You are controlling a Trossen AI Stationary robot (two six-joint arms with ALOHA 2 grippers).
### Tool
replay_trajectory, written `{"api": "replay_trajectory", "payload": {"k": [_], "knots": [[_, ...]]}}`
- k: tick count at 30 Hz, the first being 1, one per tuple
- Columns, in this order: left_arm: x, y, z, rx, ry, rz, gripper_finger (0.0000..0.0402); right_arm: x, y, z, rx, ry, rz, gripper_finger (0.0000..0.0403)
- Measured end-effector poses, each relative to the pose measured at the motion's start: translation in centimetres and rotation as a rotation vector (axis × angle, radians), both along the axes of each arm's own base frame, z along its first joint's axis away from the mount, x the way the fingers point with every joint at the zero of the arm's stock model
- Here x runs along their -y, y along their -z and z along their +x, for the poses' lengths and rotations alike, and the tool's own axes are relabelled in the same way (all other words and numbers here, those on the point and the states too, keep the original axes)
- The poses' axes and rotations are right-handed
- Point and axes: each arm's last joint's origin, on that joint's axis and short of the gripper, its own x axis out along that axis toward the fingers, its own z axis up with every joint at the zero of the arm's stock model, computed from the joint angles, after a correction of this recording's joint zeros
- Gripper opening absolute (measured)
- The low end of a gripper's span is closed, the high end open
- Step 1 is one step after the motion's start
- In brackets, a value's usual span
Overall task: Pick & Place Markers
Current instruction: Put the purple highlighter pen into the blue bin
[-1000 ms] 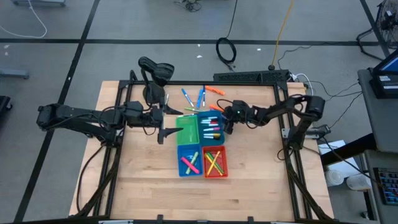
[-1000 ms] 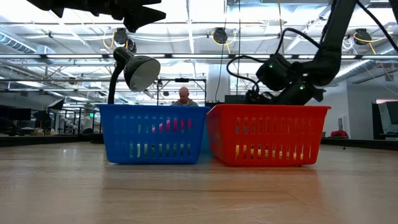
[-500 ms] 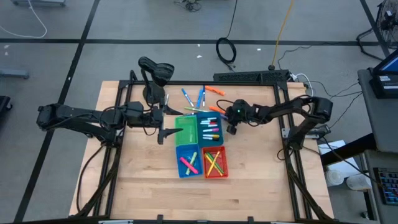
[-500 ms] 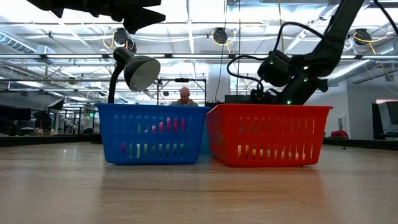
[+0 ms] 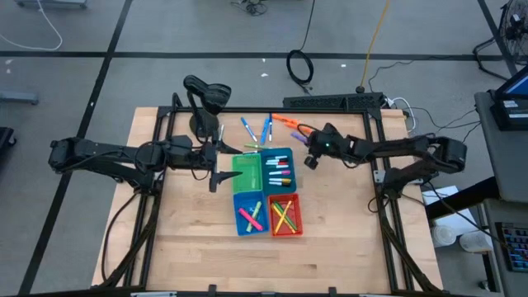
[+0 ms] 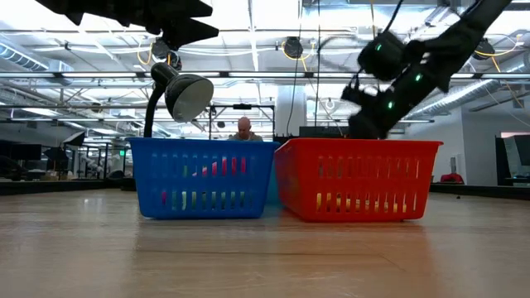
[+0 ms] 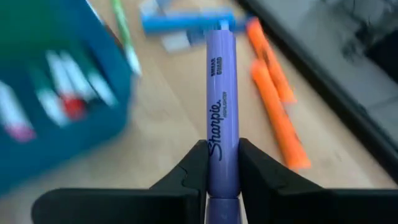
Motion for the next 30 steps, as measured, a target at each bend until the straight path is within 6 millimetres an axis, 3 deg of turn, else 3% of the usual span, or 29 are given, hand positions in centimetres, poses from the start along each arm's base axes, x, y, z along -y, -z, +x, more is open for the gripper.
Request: {"api": "replay_trajectory", "payload": {"k": [7,12,17,30], "knots": [[0.0,0.5,0.6,-0.018,-0.002,-0.003,0.0304,-3.0,-3.2,0.8,0.317,-0.240,-0.028,0.0052],[-0.1,1.1,2.5,0.050,0.002,0.029,0.0301,-5.5,-4.6,1.8,0.506,-0.476,-0.066,0.0052],[-0.2,1.2,4.2,0.182,0.004,0.063,0.0302,-7.3,-5.4,2.1,0.582,-0.564,-0.114,0.0052],[-0.3,3.1,7.0,0.306,0.024,0.015,0.0294,-10.1,-7.0,2.2,0.738,-0.683,-0.195,0.0052]]}}
